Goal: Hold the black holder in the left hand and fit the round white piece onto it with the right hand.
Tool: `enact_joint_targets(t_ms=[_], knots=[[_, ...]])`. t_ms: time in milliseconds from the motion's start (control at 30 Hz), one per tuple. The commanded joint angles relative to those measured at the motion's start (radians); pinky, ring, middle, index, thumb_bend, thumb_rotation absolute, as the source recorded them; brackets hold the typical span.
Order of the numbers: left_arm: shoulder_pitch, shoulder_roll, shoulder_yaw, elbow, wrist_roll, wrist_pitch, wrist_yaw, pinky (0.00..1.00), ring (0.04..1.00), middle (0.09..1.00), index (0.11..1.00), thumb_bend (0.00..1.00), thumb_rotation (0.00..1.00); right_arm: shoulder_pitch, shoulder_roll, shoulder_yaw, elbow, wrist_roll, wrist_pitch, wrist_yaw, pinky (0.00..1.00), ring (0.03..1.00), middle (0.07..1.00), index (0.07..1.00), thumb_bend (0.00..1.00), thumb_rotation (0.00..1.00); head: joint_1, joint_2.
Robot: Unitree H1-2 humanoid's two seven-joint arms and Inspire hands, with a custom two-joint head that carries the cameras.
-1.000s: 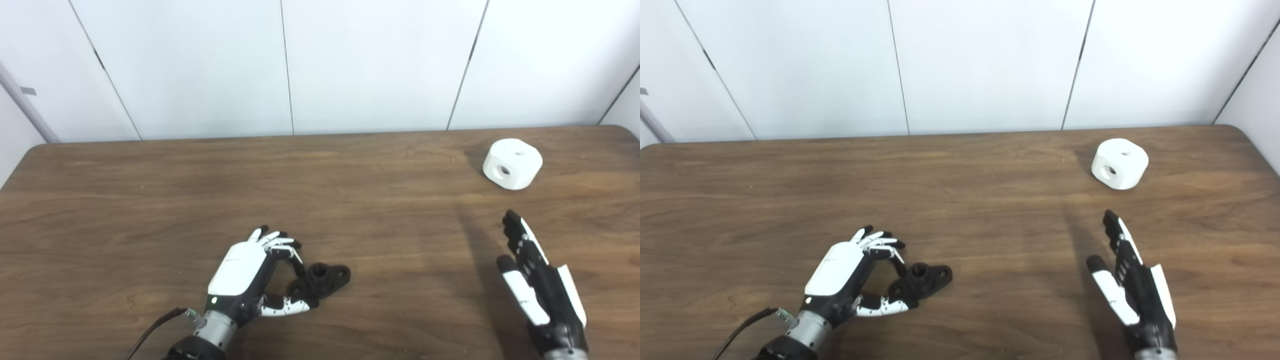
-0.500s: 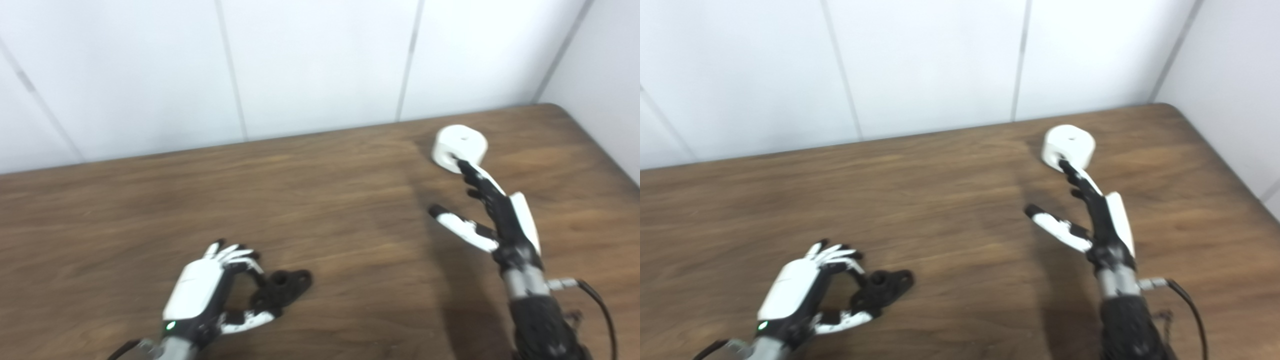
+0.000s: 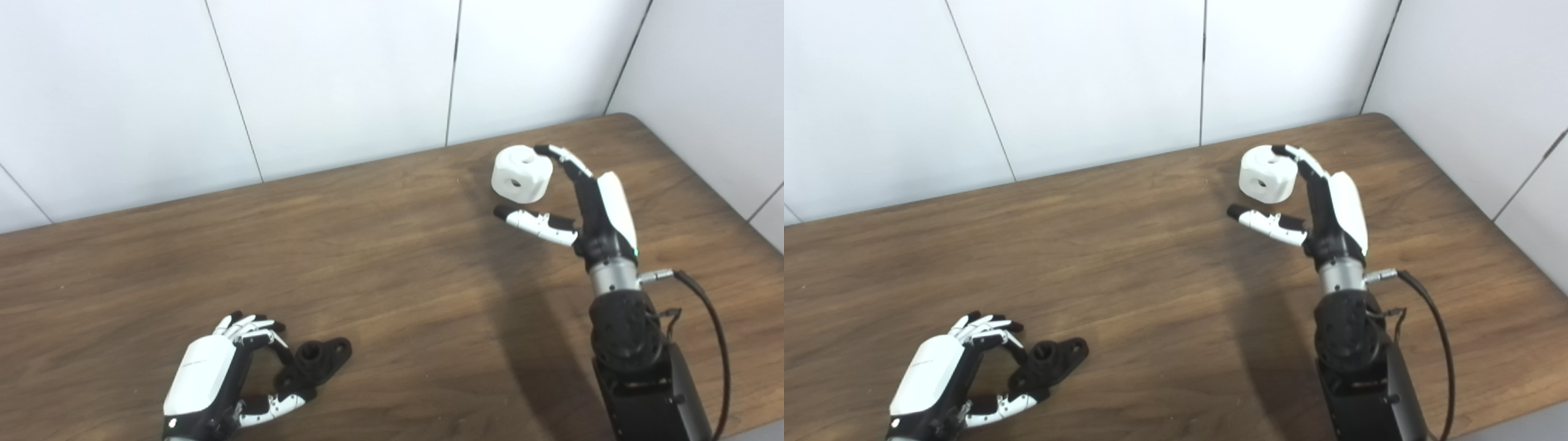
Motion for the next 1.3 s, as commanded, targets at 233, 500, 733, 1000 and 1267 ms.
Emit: enact_joint_targets(t_ms=[233, 500, 733, 1000, 1267], knots=[[0.0, 0.018, 0.015, 0.005, 0.001, -0.007, -0.006, 0.94, 0.85, 0.761, 0.485, 0.52, 0.05, -0.166, -0.102, -0.006, 0.133, -0.015, 0.02, 0.009, 0.97, 0.982, 0.977, 0.806, 0.79, 0.34, -0.007, -0.005], [0.001, 0.022, 0.015, 0.003, 0.006, -0.009, -0.01, 0.93, 0.846, 0.762, 0.485, 0.52, 0.05, -0.271, -0.187, 0.032, 0.299, -0.038, 0.054, 0.038, 1.0, 1.0, 0.993, 0.789, 0.87, 0.3, -0.018, -0.009], [0.001, 0.023, 0.02, 0.0, -0.002, -0.012, -0.01, 0.92, 0.842, 0.756, 0.485, 0.52, 0.05, -0.339, -0.215, 0.051, 0.41, -0.105, 0.07, 0.077, 1.0, 1.0, 1.0, 0.814, 0.9, 0.31, -0.026, -0.012], [0.001, 0.017, 0.027, 0.006, 0.002, -0.025, 0.0, 0.91, 0.833, 0.745, 0.484, 0.52, 0.04, -0.384, -0.233, 0.057, 0.487, -0.201, 0.07, 0.147, 1.0, 1.0, 1.0, 0.83, 0.96, 0.35, -0.026, -0.012], [0.0, 0.016, 0.032, 0.007, 0.002, -0.025, -0.005, 0.91, 0.836, 0.749, 0.484, 0.52, 0.04, -0.398, -0.208, 0.022, 0.51, -0.267, 0.07, 0.189, 1.0, 1.0, 1.0, 0.811, 0.97, 0.32, -0.025, -0.013]])
